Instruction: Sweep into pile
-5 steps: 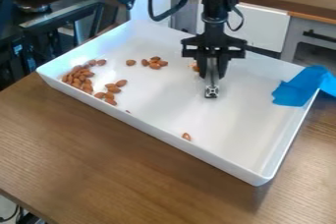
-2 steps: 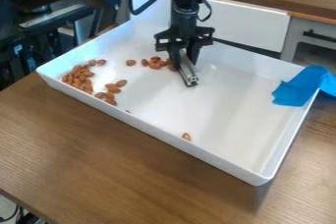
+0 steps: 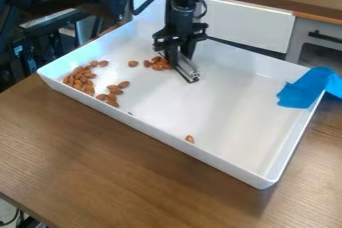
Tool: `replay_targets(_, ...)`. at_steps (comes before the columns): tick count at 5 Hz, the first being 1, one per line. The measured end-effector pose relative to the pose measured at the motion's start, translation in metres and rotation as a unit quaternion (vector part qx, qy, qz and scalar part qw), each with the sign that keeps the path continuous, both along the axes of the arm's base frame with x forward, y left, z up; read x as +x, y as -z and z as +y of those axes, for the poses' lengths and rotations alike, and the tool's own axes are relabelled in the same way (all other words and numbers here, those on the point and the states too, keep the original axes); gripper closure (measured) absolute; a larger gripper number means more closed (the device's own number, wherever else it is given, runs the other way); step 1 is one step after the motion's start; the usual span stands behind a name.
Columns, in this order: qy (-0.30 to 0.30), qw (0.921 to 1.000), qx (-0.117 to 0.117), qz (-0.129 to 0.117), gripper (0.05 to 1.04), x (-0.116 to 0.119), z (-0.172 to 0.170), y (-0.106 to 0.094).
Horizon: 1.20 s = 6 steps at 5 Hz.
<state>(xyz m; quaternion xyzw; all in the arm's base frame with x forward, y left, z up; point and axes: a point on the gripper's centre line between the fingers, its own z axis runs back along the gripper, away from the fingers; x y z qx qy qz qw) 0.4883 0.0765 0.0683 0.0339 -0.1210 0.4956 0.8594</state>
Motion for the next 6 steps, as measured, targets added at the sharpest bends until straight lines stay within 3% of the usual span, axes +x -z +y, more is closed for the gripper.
replay_targets(1, -0.054, 0.9985, -0.005, -0.004, 0.705, -0.003, 0.005, 0.004)
replay_targets(3, -0.128, 0.9909, -0.03, 0.026, 0.705, -0.035, 0.015, 0.007)
replay_targets(4, -0.148, 0.9883, -0.012, 0.033, 0.705, -0.057, 0.018, 0.008)
replay_targets(6, -0.136, 0.9903, 0.016, 0.021, 0.705, -0.097, 0.035, 0.008)
